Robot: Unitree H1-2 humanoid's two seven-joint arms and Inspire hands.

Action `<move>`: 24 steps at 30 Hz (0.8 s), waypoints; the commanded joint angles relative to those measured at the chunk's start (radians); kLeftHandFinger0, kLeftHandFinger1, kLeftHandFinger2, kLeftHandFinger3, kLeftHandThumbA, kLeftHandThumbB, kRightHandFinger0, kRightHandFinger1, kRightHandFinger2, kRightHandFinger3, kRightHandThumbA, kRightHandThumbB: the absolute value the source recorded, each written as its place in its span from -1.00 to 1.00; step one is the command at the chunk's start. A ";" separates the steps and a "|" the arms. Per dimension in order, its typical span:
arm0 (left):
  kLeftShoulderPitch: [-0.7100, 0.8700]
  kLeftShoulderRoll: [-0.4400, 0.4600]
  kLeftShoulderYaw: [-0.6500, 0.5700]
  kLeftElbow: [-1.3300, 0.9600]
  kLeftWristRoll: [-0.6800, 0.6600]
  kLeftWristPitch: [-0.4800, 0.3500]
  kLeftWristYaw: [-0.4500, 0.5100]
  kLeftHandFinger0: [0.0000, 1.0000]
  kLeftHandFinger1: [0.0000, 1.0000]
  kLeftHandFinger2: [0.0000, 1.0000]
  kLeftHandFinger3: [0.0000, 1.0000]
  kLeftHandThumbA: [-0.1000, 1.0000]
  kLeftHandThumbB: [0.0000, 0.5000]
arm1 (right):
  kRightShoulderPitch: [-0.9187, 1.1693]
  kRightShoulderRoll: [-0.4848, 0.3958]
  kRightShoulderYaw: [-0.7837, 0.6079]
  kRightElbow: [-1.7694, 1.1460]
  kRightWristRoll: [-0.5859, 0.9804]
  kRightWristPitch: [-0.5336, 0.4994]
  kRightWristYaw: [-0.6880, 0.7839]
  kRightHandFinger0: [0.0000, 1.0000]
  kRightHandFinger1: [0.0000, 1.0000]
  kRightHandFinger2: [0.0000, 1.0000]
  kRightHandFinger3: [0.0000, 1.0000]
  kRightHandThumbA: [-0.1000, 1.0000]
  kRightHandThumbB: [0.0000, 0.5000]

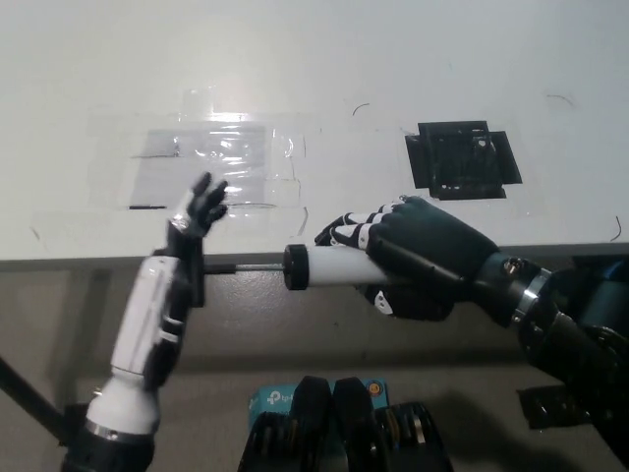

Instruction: The robot uses right hand to pick up a small white air pumper and uses its left hand to compress it, and then puts it on the desk

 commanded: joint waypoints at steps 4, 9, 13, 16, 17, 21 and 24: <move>0.005 -0.047 -0.091 0.022 0.180 -0.006 0.006 1.00 1.00 1.00 1.00 1.00 0.22 | -0.069 0.032 0.011 -0.015 -0.010 -0.026 0.023 -1.00 -0.45 0.37 0.12 -1.00 -0.12; 0.000 -0.071 -0.086 0.037 0.175 0.010 0.013 1.00 1.00 1.00 1.00 1.00 0.30 | -0.064 0.027 -0.001 -0.001 0.007 -0.043 0.014 -1.00 -0.49 0.34 0.06 -1.00 0.02; -0.002 -0.073 -0.081 0.048 0.171 0.007 0.012 1.00 1.00 1.00 1.00 1.00 0.27 | -0.058 0.018 -0.007 -0.006 -0.010 -0.031 0.018 -1.00 -0.43 0.38 0.03 -1.00 0.07; 0.004 -0.069 -0.077 0.052 0.172 -0.001 0.014 1.00 1.00 1.00 1.00 1.00 0.24 | -0.049 0.015 -0.012 -0.008 -0.001 -0.036 0.015 -1.00 -0.40 0.42 0.00 -1.00 0.04; 0.007 -0.069 -0.076 0.051 0.173 -0.002 0.016 1.00 1.00 1.00 1.00 1.00 0.24 | -0.048 0.015 -0.012 -0.008 0.000 -0.037 0.015 -1.00 -0.40 0.42 0.00 -1.00 0.03; 0.016 -0.052 -0.057 0.049 0.153 -0.005 0.013 1.00 1.00 1.00 1.00 1.00 0.18 | -0.042 0.000 -0.021 -0.018 -0.009 -0.014 0.028 -1.00 -0.26 0.51 0.37 -1.00 -0.12; 0.023 -0.041 -0.031 0.054 0.124 -0.007 0.016 1.00 1.00 1.00 1.00 1.00 0.17 | -0.042 -0.017 -0.039 -0.011 0.001 0.001 0.037 -0.98 -0.10 0.54 0.69 -1.00 -0.31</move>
